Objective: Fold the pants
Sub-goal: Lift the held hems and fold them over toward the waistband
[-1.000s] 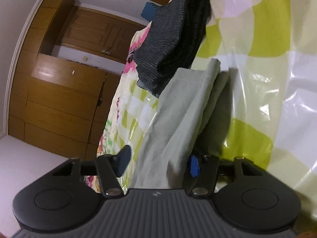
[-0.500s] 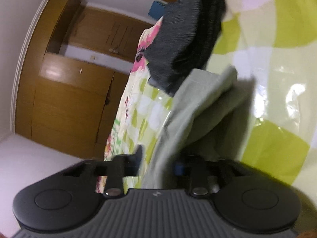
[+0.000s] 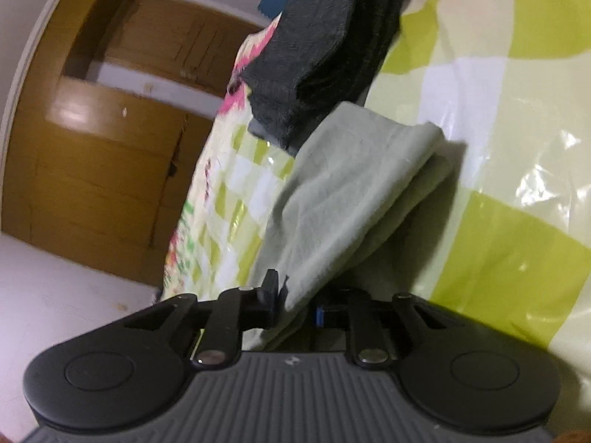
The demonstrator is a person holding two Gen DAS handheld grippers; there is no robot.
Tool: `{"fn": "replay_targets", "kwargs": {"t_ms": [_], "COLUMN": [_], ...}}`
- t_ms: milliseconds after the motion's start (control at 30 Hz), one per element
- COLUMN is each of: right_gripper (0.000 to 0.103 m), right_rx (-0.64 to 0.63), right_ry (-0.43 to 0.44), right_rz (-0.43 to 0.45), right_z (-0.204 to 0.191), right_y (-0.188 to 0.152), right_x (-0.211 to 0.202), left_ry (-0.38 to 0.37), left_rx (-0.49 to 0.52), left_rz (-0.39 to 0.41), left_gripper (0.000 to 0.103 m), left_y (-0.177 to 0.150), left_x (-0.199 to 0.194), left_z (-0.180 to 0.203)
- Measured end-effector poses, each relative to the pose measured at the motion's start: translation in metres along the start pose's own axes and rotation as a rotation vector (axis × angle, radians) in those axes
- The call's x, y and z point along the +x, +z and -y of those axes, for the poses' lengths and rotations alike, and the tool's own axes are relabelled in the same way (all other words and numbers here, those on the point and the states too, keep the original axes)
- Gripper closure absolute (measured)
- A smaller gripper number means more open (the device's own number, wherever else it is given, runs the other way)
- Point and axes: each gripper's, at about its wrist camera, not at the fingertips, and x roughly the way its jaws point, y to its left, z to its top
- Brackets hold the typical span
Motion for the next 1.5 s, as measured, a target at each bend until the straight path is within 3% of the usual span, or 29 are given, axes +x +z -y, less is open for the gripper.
{"fn": "replay_targets", "kwargs": {"t_ms": [100, 233, 333, 433, 533, 633, 767, 833, 900, 967, 1033, 1133, 1200, 1300, 1500], "right_gripper": [0.091, 0.093, 0.093, 0.093, 0.093, 0.093, 0.093, 0.093, 0.092, 0.088, 0.084, 0.08, 0.068, 0.058, 0.051], "right_rx": [-0.017, -0.084, -0.173, -0.32, -0.484, -0.75, -1.218, -1.451, -1.763, -1.964, -1.984, -1.911, -1.827, -1.69, -1.128], "right_ry": [-0.008, 0.051, 0.082, 0.092, 0.113, 0.095, 0.067, 0.075, 0.067, 0.061, 0.052, 0.011, -0.027, -0.072, -0.054], "right_rz": [0.02, 0.04, 0.028, -0.015, -0.114, -0.223, -0.383, -0.435, -0.457, -0.468, -0.483, -0.493, -0.506, -0.511, -0.586], "right_z": [-0.01, -0.044, -0.077, -0.116, -0.156, -0.197, -0.227, -0.229, -0.22, -0.206, -0.198, -0.201, -0.209, -0.218, -0.222], "right_y": [-0.001, -0.005, -0.014, -0.035, -0.077, -0.139, -0.252, -0.307, -0.363, -0.402, -0.413, -0.409, -0.397, -0.38, -0.328], "right_x": [-0.004, -0.01, -0.011, -0.005, 0.015, 0.039, 0.071, 0.072, 0.069, 0.064, 0.061, 0.059, 0.062, 0.066, 0.082], "left_ry": [-0.038, -0.068, -0.086, -0.092, -0.083, -0.059, 0.002, 0.029, 0.05, 0.053, 0.043, 0.026, 0.01, -0.007, -0.027], "left_rx": [-0.005, -0.018, -0.054, -0.094, -0.152, -0.205, -0.287, -0.337, -0.396, -0.446, -0.473, -0.495, -0.514, -0.533, -0.553], "left_rz": [-0.047, -0.1, -0.095, -0.086, -0.078, -0.075, -0.085, -0.098, -0.109, -0.101, -0.077, -0.046, -0.03, -0.006, 0.024], "left_gripper": [0.02, 0.02, 0.02, 0.02, 0.02, 0.02, 0.02, 0.02, 0.02, 0.02, 0.02, 0.02, 0.02, 0.02, 0.02], "left_y": [-0.023, -0.05, -0.056, -0.058, -0.066, -0.08, -0.111, -0.13, -0.15, -0.165, -0.173, -0.177, -0.182, -0.186, -0.189], "left_x": [-0.007, -0.006, -0.012, -0.021, -0.033, -0.049, -0.076, -0.088, -0.098, -0.106, -0.112, -0.115, -0.116, -0.118, -0.124], "left_z": [0.002, 0.007, 0.001, -0.011, -0.033, -0.061, -0.104, -0.125, -0.145, -0.157, -0.163, -0.166, -0.17, -0.174, -0.177]}}
